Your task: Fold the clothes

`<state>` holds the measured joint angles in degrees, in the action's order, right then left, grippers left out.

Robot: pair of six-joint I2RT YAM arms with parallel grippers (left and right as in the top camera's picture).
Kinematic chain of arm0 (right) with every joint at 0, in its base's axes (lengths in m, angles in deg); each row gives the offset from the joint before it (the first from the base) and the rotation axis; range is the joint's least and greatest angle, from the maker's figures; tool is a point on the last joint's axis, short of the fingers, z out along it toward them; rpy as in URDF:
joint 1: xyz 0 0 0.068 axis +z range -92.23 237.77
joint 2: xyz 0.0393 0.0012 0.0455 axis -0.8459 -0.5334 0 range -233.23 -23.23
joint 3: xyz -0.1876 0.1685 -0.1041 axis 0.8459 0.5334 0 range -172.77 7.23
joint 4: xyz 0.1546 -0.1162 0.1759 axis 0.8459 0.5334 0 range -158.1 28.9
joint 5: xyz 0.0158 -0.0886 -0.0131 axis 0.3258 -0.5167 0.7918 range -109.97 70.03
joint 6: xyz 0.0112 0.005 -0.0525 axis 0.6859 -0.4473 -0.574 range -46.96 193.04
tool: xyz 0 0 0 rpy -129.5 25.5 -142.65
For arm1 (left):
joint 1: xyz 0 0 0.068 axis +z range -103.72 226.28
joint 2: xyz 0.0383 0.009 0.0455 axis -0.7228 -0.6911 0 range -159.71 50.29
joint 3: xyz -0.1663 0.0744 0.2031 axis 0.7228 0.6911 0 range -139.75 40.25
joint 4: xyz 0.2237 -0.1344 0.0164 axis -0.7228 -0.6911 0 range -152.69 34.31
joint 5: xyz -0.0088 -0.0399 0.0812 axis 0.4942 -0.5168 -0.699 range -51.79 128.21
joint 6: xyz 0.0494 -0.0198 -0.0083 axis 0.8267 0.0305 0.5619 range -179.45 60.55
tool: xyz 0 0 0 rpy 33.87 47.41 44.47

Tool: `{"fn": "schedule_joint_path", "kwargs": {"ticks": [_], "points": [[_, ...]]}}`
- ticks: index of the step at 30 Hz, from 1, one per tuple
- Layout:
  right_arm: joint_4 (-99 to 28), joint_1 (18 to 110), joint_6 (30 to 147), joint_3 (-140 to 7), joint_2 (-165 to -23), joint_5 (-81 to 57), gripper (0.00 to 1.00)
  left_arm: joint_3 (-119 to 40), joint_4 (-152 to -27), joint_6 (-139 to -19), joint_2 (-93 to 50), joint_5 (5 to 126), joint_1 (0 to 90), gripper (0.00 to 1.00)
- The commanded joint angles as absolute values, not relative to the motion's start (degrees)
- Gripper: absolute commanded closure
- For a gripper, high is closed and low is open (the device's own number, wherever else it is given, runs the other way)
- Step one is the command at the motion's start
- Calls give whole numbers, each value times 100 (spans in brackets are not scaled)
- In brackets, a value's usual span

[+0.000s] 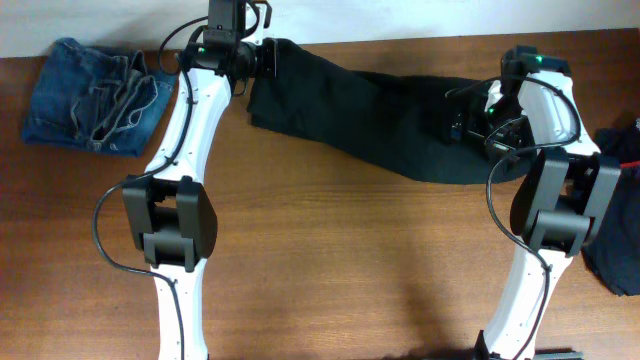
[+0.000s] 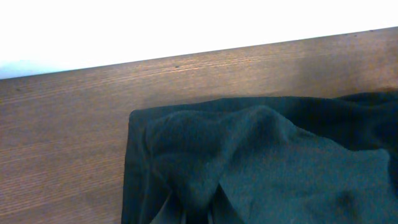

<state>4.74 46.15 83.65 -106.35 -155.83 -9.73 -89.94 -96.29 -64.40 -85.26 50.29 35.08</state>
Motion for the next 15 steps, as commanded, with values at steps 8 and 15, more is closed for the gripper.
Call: {"fn": "schedule_joint_path", "kwargs": {"ticks": [8, 15], "points": [[504, 4613, 8551, -11009, -15086, -1011, 1, -9114, -9288, -6237, -9422, 4626, 3729, 83], [495, 4613, 8551, -11007, -15086, -1006, 1, -9114, -9329, -6234, -9804, 4629, 3897, 34]]}}
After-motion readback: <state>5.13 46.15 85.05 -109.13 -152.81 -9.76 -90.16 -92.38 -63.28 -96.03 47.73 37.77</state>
